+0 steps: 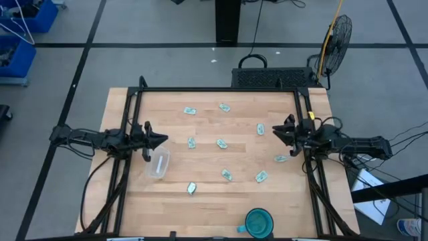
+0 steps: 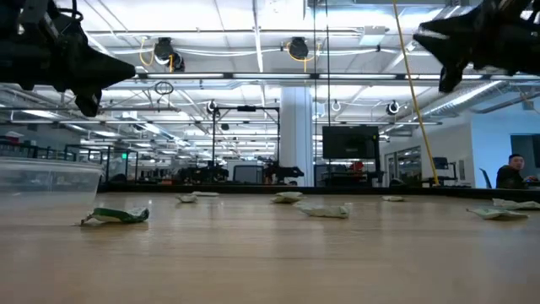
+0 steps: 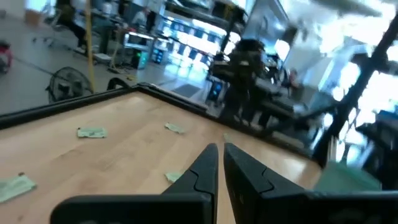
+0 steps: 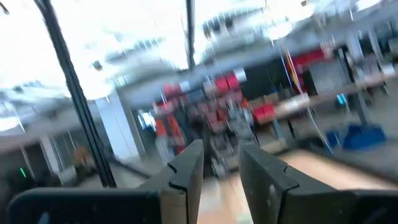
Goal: Pick and place Stevia / Truvia into bins
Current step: Put the light green stevia packet into the transparent bin
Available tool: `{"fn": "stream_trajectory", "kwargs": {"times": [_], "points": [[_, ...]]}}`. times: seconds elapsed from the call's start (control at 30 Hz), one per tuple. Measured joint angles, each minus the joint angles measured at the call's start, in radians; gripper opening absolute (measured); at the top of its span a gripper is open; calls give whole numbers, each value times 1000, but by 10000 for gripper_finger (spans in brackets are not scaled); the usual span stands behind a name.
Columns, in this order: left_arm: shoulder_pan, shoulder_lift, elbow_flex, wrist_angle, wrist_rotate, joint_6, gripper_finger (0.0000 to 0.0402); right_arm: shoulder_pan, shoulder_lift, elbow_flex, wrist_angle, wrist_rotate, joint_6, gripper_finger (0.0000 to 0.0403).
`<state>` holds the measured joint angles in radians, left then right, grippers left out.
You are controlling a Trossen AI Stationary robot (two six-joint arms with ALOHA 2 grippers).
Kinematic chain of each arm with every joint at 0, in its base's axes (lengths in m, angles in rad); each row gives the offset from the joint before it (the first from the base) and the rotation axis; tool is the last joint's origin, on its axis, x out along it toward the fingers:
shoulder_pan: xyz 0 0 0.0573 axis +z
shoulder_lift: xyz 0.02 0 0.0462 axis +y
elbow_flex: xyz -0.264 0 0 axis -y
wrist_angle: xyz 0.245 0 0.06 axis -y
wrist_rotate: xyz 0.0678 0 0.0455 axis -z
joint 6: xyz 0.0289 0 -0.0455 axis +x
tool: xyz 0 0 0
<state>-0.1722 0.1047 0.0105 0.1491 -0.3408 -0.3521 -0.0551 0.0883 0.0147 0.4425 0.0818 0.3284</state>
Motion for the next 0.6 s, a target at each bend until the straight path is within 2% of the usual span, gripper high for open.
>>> {"fn": "stream_trajectory", "kwargs": {"times": [0.07,0.2,0.37,0.43,0.5,0.6], "points": [[0,0,0,35,-4,-60,31,0,0,0,112,22,-3,93],[0,0,0,98,-17,-129,31,0,5,0,272,147,-18,94],[1,0,1,295,-187,-153,31,0,90,57,245,225,1,99],[4,0,20,348,-210,-101,31,0,167,107,226,238,1,102],[8,1,81,322,-189,-29,31,-4,260,185,244,247,-15,103],[29,54,249,165,-168,130,31,-18,418,319,228,255,-36,106]]}}
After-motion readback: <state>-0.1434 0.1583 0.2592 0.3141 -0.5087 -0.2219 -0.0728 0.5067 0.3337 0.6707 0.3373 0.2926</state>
